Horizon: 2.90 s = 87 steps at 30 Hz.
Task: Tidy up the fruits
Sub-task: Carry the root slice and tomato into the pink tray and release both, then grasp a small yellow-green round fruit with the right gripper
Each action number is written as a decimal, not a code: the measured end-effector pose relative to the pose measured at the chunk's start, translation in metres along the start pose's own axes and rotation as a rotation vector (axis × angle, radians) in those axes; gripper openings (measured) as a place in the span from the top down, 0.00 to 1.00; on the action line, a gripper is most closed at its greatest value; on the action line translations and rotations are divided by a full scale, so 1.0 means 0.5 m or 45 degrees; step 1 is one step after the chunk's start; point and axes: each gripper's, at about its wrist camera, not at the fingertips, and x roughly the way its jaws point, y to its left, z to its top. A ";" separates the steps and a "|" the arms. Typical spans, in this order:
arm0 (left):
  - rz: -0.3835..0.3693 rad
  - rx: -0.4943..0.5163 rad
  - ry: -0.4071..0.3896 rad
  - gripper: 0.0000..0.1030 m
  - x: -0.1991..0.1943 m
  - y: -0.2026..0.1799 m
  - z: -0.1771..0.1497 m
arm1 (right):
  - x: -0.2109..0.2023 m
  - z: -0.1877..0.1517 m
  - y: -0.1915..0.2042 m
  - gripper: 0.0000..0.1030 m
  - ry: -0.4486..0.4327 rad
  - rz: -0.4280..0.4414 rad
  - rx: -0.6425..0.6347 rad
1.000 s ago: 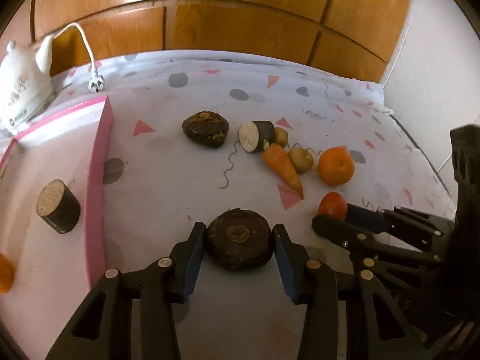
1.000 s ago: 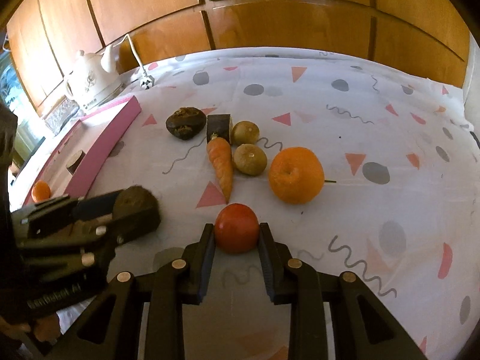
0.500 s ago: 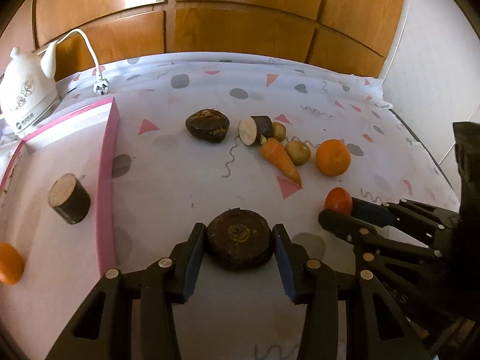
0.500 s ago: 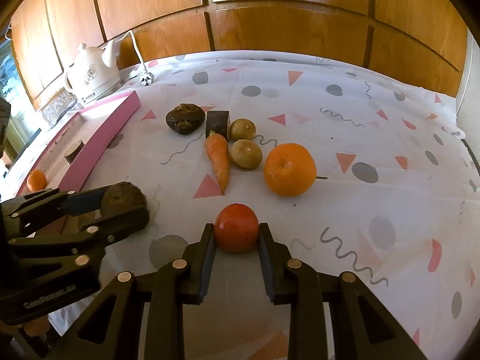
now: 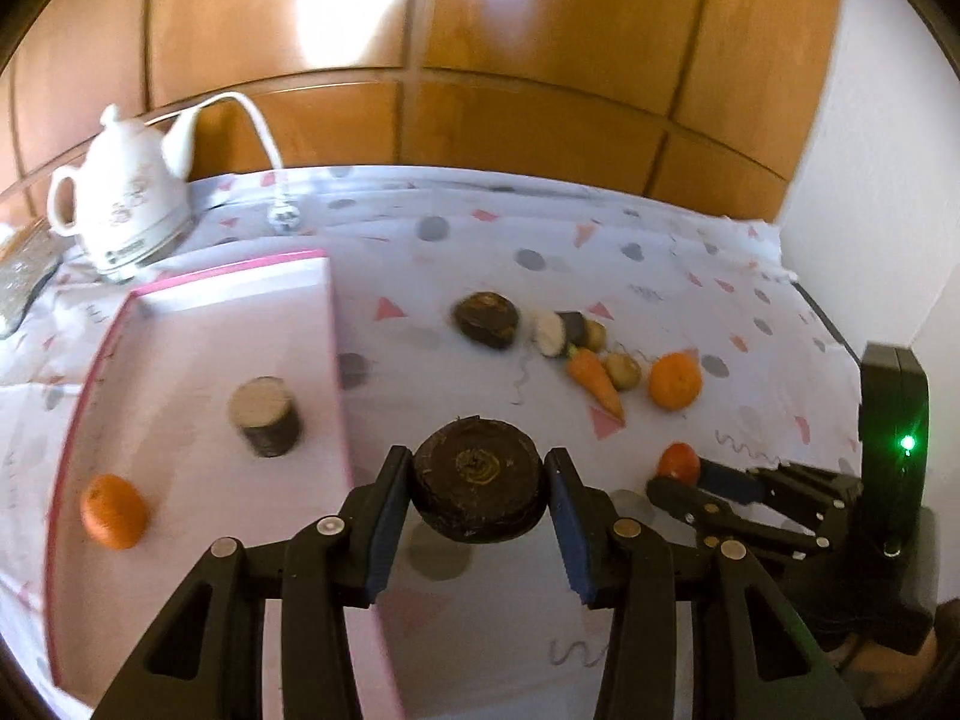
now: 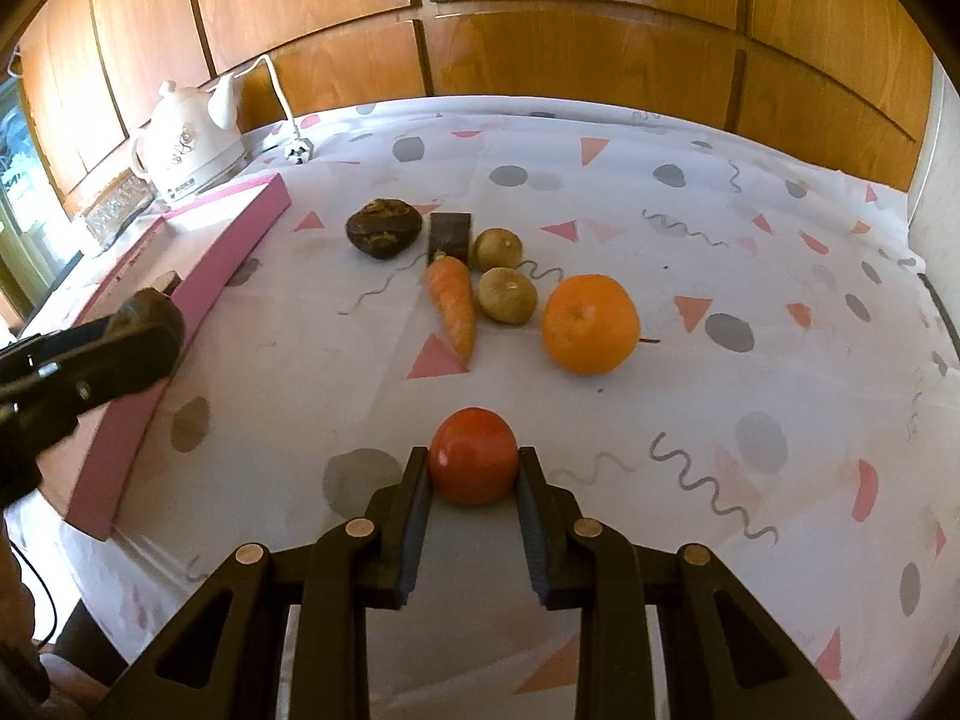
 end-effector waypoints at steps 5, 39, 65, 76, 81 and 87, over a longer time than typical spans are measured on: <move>0.046 -0.084 -0.012 0.56 -0.018 0.046 -0.001 | -0.007 0.007 0.028 0.73 0.000 0.053 -0.018; 0.353 -0.430 -0.127 0.51 -0.081 0.297 0.021 | -0.004 0.119 0.367 0.71 -0.015 0.485 -0.421; 0.189 -0.310 -0.075 0.51 -0.068 0.197 0.012 | -0.003 0.078 0.144 0.68 -0.003 0.348 0.037; 0.075 -0.193 -0.017 0.48 -0.039 0.120 0.017 | 0.004 0.056 -0.031 0.68 -0.007 0.238 0.282; 0.050 -0.150 0.016 0.48 -0.024 0.093 0.013 | 0.030 0.068 -0.070 0.68 0.019 0.277 0.348; 0.027 -0.102 0.043 0.48 -0.011 0.064 0.010 | 0.048 0.079 -0.103 0.68 0.015 0.291 0.408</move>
